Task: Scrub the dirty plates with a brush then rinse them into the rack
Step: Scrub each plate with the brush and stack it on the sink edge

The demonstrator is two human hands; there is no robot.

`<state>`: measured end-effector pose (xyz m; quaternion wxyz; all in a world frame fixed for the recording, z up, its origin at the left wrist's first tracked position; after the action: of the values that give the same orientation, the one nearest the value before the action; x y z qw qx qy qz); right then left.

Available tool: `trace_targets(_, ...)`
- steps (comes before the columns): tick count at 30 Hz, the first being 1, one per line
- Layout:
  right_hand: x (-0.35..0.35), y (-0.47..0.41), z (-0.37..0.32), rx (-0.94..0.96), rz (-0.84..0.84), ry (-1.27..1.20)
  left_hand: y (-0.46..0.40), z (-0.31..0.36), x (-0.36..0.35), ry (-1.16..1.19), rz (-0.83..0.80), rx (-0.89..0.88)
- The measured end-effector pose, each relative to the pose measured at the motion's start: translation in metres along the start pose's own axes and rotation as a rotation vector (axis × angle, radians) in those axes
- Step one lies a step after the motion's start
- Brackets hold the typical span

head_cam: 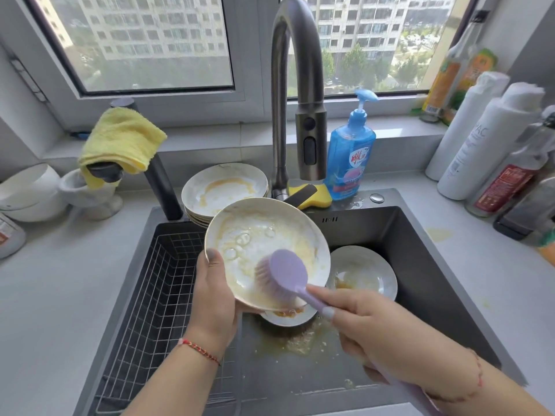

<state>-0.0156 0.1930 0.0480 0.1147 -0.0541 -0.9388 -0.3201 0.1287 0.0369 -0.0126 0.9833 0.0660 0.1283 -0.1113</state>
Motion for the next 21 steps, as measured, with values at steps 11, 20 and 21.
trace_targets(11, 0.035, 0.025, 0.005, 0.109, 0.151, -0.374, -0.062, 0.027, 0.018, 0.122, 0.285, 0.131)
trace_targets(20, 0.036, 0.02, 0.02, 0.039, 0.143, -0.399, -0.112, 0.01, 0.022, 0.071, 0.424, 0.233)
trace_targets(21, 0.037, 0.02, 0.02, 0.034, 0.148, -0.405, -0.118, 0.008, 0.024, 0.057, 0.443, 0.232)
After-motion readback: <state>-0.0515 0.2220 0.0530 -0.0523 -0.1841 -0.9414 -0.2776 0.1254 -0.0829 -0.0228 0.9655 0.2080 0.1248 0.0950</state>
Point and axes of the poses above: each hand's wrist, its own y-axis away from the middle knuckle, its own x-axis out of the back of the hand, z = x × y, the point moved 8 cm from there along -y, towards the middle knuckle, and after that the axes turned 7 degrees about -x, right-handed, at the moved point
